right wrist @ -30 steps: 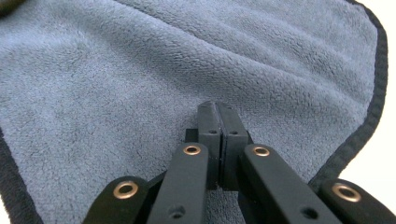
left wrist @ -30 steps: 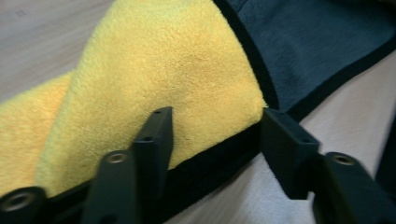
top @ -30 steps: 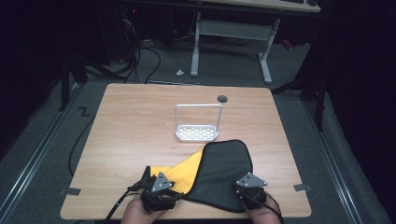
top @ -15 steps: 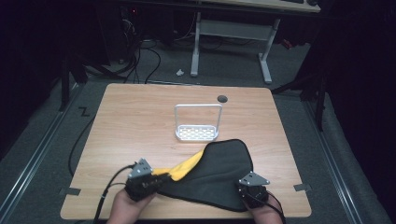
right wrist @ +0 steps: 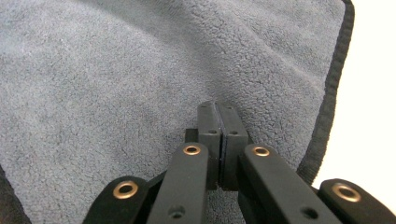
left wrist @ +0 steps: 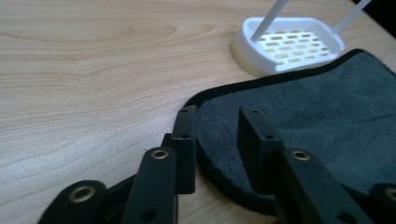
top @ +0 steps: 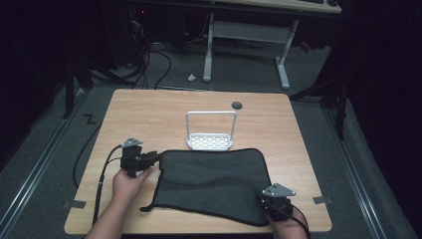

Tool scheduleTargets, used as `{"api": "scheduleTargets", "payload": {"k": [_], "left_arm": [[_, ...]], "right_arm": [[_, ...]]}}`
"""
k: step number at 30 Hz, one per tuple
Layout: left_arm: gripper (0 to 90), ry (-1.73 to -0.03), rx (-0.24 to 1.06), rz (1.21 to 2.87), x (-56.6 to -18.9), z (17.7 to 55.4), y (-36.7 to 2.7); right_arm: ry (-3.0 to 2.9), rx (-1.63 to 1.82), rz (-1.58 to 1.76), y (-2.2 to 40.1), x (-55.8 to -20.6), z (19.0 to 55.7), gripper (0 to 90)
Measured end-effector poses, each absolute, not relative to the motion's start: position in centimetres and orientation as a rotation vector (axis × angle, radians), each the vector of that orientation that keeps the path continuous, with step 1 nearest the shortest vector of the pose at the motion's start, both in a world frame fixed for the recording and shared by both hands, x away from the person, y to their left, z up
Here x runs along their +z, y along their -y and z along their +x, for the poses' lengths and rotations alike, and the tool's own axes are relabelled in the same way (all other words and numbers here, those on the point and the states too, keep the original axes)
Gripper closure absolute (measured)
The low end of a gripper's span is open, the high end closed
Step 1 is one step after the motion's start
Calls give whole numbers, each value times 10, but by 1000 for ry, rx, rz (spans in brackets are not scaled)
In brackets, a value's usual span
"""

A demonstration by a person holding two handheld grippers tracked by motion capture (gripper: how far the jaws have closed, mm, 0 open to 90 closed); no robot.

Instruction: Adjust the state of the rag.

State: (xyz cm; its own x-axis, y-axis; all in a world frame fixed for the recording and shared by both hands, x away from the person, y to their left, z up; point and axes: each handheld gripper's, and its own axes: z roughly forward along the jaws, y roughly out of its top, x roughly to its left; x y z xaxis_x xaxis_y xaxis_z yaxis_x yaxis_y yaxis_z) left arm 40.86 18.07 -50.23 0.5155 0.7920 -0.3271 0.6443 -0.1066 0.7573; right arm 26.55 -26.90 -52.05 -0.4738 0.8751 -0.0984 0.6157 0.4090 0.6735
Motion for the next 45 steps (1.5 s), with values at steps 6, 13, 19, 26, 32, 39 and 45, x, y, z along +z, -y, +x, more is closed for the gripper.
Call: {"api": "scheduleTargets", "payload": {"k": [6,13,19,26,32,39,45], "left_arm": [[800,-1110,232,1852,-490,356,-187],[899,-1064,134,1994,-524,319,-167],[896,-1035,138,2054,-531,323,-152],[896,-1014,68,2087,-529,279,-163],[847,-1003,42,2100,-522,261,-171],[762,-1013,181,2083,-509,329,-152],[754,-1058,146,2087,-525,345,-148]], "right_arm": [[-2232,773,1260,267,-520,265,900],[-2235,782,1258,266,-520,267,900],[-2230,794,1268,266,-521,267,900],[-2251,806,1264,265,-520,248,900],[-2259,896,1259,267,-513,228,892],[-2165,869,1240,262,-499,277,883],[-2165,744,1331,273,-521,319,876]]}}
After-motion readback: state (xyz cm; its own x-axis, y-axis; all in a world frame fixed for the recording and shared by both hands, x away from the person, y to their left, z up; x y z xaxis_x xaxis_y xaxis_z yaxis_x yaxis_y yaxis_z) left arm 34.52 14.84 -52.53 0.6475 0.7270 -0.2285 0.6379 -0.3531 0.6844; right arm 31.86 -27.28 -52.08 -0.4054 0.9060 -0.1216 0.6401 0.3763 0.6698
